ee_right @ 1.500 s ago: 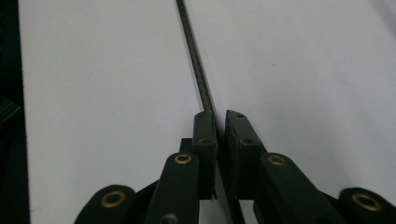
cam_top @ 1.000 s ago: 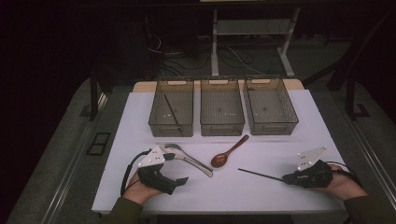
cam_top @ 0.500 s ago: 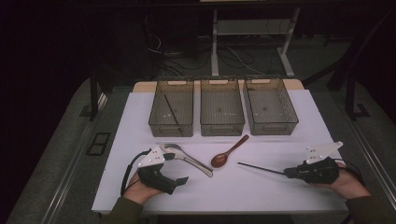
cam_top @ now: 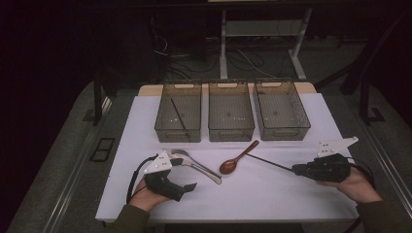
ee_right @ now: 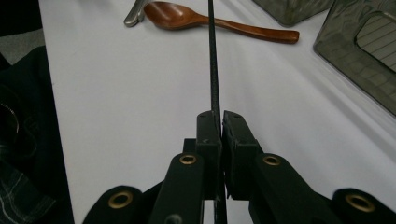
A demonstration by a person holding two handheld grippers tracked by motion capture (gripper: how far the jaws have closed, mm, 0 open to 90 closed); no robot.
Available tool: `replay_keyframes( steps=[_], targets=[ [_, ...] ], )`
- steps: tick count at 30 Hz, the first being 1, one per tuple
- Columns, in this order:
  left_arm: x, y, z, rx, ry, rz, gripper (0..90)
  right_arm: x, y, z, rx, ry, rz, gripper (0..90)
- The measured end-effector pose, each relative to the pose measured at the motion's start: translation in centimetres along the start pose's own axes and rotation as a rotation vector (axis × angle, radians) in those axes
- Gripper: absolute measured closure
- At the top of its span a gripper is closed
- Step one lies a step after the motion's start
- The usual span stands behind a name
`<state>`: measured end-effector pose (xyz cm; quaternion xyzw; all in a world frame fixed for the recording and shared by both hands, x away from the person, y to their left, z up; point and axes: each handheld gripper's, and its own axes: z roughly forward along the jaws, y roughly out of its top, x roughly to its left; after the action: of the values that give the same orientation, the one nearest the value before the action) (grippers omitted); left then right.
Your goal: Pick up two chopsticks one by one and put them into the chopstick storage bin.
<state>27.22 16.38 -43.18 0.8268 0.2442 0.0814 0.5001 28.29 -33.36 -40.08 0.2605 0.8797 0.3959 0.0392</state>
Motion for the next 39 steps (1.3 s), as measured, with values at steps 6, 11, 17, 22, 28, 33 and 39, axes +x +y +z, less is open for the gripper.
replay_keyframes(
  steps=[6,11,17,22,28,33,39],
  targets=[
    [0.5,0.0,0.0,-0.006,0.003,-0.006,1.0,-0.2,0.9,0.2,-0.016,-0.026,0.040,84.6],
    [0.4,0.0,0.0,-0.009,0.004,-0.008,1.0,-0.2,1.7,0.1,-0.038,-0.040,0.059,84.6],
    [0.3,0.0,0.0,-0.010,0.003,-0.007,1.0,0.0,3.2,0.2,-0.072,-0.055,0.076,84.6],
    [0.3,0.0,-0.1,-0.011,0.002,-0.002,1.0,0.3,4.6,0.5,-0.092,-0.065,0.083,84.6],
    [0.2,0.0,0.0,-0.012,0.001,-0.006,1.0,0.6,6.5,1.3,-0.100,-0.078,0.102,84.6],
    [0.3,0.1,-0.1,-0.010,0.004,0.000,1.0,0.7,8.0,2.1,-0.106,-0.099,0.117,84.5],
    [0.3,0.1,-0.1,-0.011,0.005,-0.003,1.0,0.8,10.1,3.4,-0.111,-0.127,0.139,84.6]
  ],
)
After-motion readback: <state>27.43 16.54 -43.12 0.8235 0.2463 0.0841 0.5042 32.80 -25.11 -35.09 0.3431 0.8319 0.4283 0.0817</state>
